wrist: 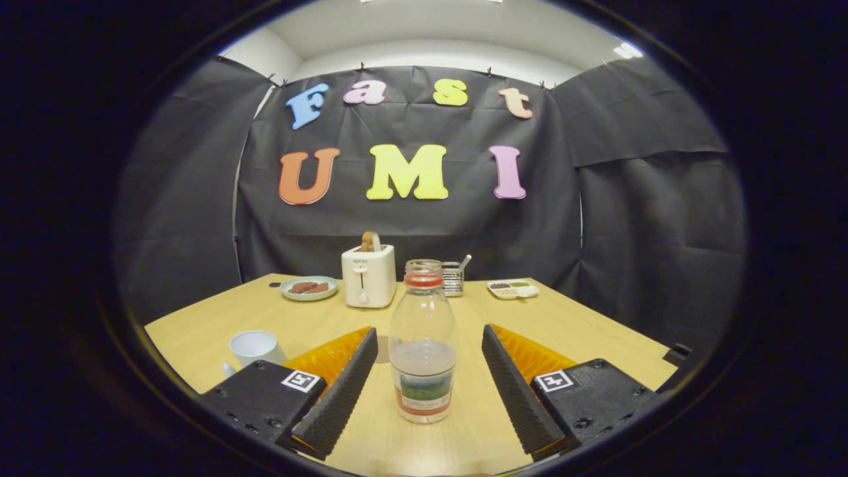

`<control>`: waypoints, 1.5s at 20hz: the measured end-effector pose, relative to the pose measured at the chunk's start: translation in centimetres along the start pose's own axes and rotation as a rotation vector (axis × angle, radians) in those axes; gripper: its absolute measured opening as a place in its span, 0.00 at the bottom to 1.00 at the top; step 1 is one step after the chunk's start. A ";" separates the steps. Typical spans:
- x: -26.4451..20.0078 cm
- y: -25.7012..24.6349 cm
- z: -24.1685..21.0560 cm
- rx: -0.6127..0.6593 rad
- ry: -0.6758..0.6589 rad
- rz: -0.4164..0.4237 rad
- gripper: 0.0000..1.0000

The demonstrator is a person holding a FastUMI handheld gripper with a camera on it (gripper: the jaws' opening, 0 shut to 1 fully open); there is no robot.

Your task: Take the bottle from table, then pour the juice into the cup, finally place the bottle on the coaster

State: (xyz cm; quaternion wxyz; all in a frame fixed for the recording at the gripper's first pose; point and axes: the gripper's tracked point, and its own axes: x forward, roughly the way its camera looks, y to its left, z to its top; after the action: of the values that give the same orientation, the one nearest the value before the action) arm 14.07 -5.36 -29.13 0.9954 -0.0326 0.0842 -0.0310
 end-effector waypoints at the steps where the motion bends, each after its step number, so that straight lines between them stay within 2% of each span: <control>1: 0.3 0.1 -0.4 -0.002 -0.001 0.000 1.00; 9: 2.7 0.5 -2.5 -0.007 -0.002 0.010 1.00; 16: 4.9 0.0 -4.3 -0.032 0.049 -0.006 1.00; 18: 5.3 0.0 -4.3 -0.013 0.043 -0.001 0.97; 22: 5.3 0.2 -4.5 -0.010 0.030 0.002 0.81; 30: 2.9 -1.3 -4.5 -0.167 0.079 -0.009 0.79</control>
State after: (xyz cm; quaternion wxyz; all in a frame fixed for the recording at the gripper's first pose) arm 16.06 -7.12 -33.96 0.9851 -0.1144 0.1253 -0.0297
